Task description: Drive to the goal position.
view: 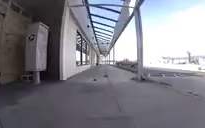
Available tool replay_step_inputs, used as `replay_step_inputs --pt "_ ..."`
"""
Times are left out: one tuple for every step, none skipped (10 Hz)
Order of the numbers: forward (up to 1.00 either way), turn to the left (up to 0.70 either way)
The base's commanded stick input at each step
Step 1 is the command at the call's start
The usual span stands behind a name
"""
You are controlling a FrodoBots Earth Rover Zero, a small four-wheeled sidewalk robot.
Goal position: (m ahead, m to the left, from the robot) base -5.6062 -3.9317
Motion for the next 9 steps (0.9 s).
replay_step_inputs --pt "0.85 0.0" --pt "0.85 0.0" --pt "0.85 0.0" --pt "0.85 0.0" --pt "0.85 0.0" --pt "0.85 0.0" --pt "0.85 0.0" --pt "0.85 0.0" --pt "0.85 0.0"
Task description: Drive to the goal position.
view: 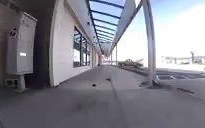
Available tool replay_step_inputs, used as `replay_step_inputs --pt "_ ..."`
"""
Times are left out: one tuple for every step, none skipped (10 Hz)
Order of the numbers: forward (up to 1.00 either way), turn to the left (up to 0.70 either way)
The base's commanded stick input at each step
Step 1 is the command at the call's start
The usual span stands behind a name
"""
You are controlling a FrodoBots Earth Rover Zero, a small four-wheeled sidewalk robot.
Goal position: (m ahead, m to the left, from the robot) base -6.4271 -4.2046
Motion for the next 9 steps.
replay_step_inputs --pt "0.85 0.0" --pt "0.85 0.0" --pt "0.85 0.0" --pt "0.85 0.0" --pt "0.85 0.0" --pt "0.85 0.0" --pt "0.85 0.0" --pt "0.85 0.0" --pt "0.85 0.0"
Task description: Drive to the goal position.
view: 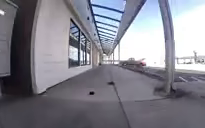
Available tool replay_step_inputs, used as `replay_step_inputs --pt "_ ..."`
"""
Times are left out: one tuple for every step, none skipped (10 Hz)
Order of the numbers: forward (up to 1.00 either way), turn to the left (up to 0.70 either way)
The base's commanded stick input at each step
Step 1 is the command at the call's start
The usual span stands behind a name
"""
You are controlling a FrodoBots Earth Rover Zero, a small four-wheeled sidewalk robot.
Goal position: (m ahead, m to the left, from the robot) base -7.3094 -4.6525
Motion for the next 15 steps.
replay_step_inputs --pt "0.85 0.0" --pt "0.85 0.0" --pt "0.85 0.0" --pt "0.5 0.0" --pt "0.0 0.0" --pt "0.0 0.0" --pt "0.0 0.0" --pt "0.0 0.0" --pt "0.0 0.0" --pt "0.0 0.0" --pt "0.0 0.0" --pt "0.0 0.0" --pt "0.0 0.0" --pt "0.0 0.45" --pt "0.0 0.45"
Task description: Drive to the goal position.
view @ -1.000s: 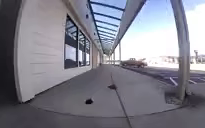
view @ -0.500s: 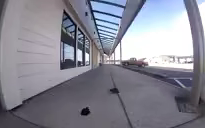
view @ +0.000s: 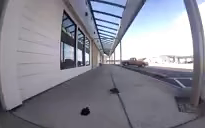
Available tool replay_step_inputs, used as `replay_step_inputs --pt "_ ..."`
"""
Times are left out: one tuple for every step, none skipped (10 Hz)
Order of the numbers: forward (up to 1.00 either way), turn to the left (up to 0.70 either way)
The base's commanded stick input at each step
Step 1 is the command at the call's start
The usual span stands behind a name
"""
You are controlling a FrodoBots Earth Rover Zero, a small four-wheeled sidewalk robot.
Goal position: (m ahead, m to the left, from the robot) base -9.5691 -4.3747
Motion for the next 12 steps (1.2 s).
replay_step_inputs --pt "0.0 0.45" --pt "0.0 0.45" --pt "0.0 0.45" --pt "0.0 0.45" --pt "0.0 0.45" --pt "0.0 0.45" --pt "0.0 0.45" --pt "0.0 0.45" --pt "0.0 0.45" --pt "0.0 0.45" --pt "0.0 0.45" --pt "0.0 0.45"
